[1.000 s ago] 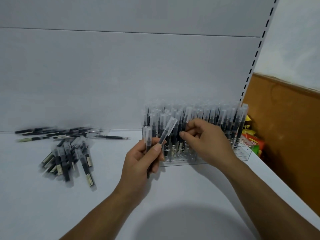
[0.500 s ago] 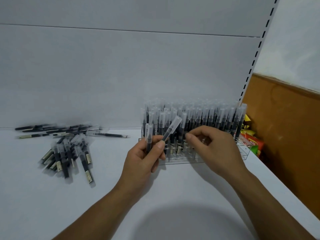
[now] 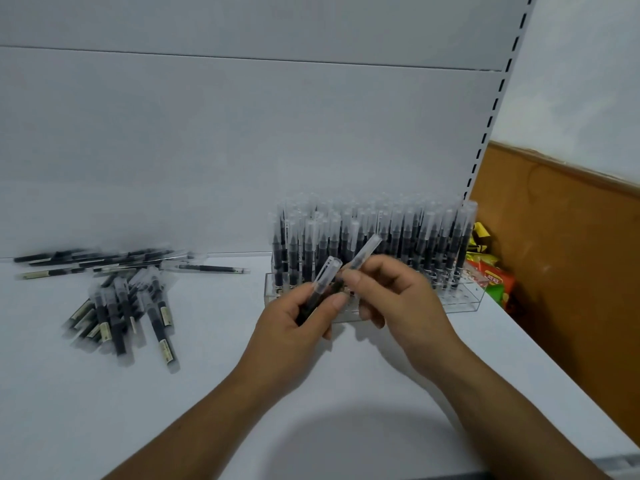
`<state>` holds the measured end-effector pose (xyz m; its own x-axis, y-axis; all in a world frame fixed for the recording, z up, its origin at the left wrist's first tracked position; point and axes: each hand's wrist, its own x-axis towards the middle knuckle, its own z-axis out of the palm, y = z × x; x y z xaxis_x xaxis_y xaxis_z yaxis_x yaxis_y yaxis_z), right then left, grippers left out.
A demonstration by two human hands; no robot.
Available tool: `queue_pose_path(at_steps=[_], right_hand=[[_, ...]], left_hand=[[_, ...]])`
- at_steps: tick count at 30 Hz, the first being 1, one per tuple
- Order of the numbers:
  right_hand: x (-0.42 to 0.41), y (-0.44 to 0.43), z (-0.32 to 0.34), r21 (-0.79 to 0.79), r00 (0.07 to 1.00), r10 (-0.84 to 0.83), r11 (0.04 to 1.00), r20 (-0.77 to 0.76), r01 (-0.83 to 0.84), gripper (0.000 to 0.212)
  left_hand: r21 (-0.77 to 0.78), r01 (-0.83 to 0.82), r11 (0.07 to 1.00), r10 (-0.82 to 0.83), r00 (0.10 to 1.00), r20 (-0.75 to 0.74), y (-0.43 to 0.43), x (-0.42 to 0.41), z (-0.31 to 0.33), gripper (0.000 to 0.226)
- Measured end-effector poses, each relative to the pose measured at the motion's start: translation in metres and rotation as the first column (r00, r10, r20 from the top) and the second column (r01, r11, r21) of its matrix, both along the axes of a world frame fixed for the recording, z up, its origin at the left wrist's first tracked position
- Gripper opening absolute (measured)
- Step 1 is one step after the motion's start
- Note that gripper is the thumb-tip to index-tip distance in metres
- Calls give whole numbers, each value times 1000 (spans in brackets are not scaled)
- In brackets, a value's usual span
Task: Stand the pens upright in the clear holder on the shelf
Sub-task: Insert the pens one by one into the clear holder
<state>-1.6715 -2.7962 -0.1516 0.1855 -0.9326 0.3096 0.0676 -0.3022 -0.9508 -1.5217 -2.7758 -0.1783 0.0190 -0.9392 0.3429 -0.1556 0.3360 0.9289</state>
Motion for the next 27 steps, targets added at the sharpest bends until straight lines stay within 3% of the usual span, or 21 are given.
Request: queue_pose_path(at_steps=[4,8,16,22,27], right_hand=[[-22,-14,18,-46,956,-251,964,151,261,8],[-34,-30,22,-208,912,-407,889,48,408,6],[-25,-46,12,-351,832,-496,847,-248,400,8],[-17,-49,4,-271,818,-453,887,-354,374,13],[-16,-46,6,-393,707,-502,858,-498,332,11]], left_hand=[[27,-25,999,28,995,-97,-1,1,2,43],[35,13,999,-7,986,-164,-1,0,4,46],[67,18,998,-6,985,-175,0,1,5,48],[107,-55,993,68,991,-119,-3,2,1,41],[107,-84,991,85,996,-4,-5,3,-2,62]])
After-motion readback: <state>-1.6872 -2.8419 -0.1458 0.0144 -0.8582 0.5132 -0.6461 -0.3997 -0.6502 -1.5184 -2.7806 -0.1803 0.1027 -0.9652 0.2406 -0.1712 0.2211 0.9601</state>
